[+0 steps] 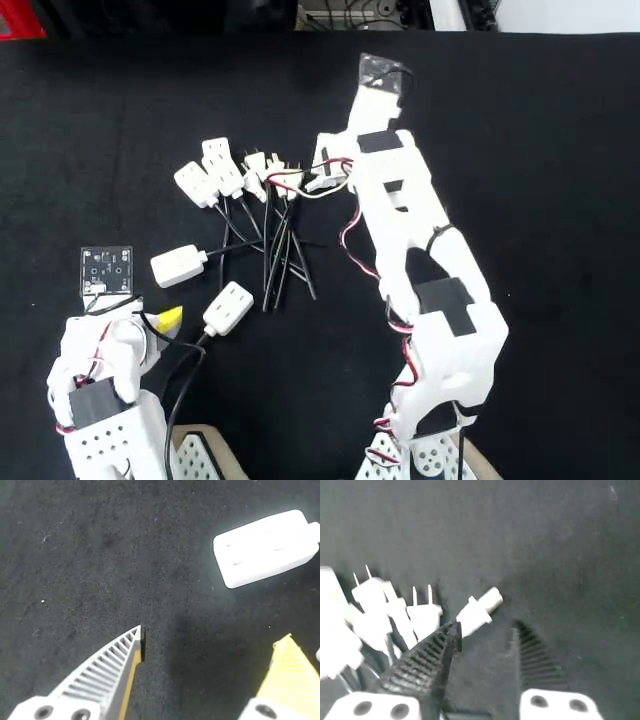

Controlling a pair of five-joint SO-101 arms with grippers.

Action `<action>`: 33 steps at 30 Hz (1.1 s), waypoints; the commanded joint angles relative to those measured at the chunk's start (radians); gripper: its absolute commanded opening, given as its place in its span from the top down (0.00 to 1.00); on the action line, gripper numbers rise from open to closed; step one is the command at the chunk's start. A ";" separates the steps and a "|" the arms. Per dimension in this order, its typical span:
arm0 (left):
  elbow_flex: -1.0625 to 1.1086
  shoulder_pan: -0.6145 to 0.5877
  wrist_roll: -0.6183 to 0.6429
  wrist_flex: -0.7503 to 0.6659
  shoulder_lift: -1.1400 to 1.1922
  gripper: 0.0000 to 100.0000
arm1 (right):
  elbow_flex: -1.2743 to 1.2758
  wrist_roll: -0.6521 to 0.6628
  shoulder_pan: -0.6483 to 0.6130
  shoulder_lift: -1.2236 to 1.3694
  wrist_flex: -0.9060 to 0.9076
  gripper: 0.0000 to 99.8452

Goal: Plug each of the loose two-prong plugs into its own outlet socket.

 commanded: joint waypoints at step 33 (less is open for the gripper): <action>-0.001 -0.022 -0.005 -0.012 -0.005 0.61 | -0.226 -0.494 -0.026 0.259 0.003 0.81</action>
